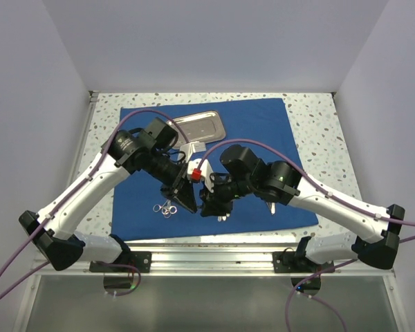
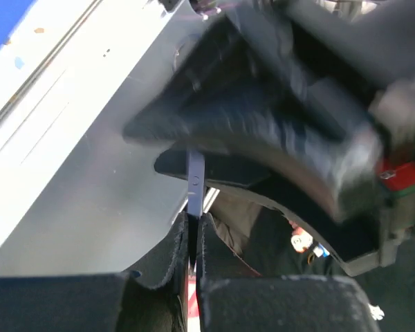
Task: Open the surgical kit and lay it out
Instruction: Place the medical item in the surgical kit.
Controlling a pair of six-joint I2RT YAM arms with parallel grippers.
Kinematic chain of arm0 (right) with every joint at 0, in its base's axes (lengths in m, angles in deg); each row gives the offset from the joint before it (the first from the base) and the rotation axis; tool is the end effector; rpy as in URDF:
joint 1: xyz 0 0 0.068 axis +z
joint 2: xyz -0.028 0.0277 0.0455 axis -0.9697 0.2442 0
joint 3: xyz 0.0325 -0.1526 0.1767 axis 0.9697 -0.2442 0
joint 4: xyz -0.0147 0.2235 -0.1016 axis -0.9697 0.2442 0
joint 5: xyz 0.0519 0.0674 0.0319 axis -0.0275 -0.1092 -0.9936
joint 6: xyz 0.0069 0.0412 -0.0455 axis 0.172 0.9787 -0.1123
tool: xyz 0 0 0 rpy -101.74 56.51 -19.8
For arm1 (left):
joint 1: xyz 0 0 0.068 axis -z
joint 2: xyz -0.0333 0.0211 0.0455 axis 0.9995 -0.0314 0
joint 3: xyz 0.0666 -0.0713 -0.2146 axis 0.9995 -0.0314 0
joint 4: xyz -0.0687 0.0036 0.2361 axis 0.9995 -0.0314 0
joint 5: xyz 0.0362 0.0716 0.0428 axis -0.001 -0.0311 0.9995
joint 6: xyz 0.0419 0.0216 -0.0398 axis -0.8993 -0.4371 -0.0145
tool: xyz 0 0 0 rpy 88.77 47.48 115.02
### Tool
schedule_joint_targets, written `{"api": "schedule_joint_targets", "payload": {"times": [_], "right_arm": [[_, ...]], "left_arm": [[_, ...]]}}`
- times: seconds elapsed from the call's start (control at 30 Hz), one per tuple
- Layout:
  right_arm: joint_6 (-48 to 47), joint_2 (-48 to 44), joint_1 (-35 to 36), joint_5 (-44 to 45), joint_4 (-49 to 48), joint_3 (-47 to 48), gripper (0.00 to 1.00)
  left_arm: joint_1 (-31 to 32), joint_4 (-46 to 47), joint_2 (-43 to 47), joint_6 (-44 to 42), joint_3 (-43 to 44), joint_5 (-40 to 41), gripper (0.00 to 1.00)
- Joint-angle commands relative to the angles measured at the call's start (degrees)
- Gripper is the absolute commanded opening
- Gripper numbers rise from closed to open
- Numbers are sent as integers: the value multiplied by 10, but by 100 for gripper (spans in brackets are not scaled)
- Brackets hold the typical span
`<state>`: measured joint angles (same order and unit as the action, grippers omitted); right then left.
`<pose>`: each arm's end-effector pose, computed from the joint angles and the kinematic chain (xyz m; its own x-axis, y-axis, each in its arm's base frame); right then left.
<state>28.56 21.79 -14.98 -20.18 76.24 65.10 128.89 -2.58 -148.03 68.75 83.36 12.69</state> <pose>0.1147 0.2455 0.3279 -0.2274 -0.5664 -0.7921 -0.9736 0.1179 0.1952 0.1455 -0.1719 0.3371 -0.9192 0.3913 -0.0441 0.2640 0.5294 -0.8062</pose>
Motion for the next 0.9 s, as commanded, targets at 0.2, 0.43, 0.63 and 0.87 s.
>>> {"api": "schedule_joint_targets", "payload": {"times": [0.2, 0.43, 0.63, 0.87], "right_arm": [[17, -25, 6, 27, -37, -1, 0], [44, -36, 6, 130, -47, -13, 0], [135, -13, 4, 207, -74, -31, 0], [340, 112, -16, 137, -158, -15, 0]], "left_arm": [[2, 2, -7, 0, 28, 7, 0], [2, 2, -63, 27, 91, 240, 41], [-47, 7, -148, 73, 228, 580, 84], [-141, 43, -143, 140, 314, 753, 86]]}}
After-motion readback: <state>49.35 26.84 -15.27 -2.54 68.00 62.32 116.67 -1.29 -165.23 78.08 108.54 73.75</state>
